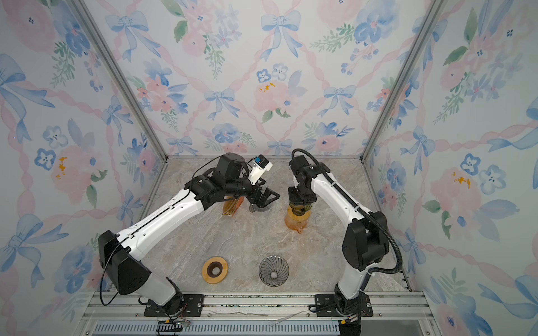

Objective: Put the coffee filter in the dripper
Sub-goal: 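Lower the paper filter into the green dripper with the right gripper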

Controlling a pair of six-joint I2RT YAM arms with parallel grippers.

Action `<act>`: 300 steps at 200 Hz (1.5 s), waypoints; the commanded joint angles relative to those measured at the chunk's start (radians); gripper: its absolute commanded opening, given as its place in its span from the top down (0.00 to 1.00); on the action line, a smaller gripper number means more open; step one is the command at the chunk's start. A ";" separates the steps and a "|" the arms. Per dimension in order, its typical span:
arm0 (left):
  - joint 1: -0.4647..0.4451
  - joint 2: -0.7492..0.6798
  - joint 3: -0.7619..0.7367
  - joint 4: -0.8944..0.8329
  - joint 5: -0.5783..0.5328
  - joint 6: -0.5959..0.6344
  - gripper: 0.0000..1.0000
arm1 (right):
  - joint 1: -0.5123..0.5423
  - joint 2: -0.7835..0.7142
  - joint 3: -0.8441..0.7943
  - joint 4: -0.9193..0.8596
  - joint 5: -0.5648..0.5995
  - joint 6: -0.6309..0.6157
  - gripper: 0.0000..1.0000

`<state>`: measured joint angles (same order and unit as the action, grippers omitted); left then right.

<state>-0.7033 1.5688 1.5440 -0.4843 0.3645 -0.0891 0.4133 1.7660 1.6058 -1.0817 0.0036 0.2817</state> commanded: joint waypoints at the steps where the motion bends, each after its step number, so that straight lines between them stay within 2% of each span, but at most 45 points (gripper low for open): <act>1: 0.004 -0.015 -0.010 0.009 0.008 0.006 0.02 | -0.011 0.007 -0.023 0.012 -0.013 0.011 0.72; 214: 0.005 -0.015 -0.011 0.009 0.011 0.006 0.02 | -0.023 0.039 -0.087 0.054 -0.028 0.007 0.77; 300: 0.005 -0.013 -0.011 0.010 0.012 0.005 0.02 | -0.019 0.003 -0.083 0.058 -0.011 -0.001 0.80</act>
<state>-0.7033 1.5688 1.5406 -0.4839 0.3645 -0.0891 0.3992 1.7885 1.5288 -1.0241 -0.0212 0.2806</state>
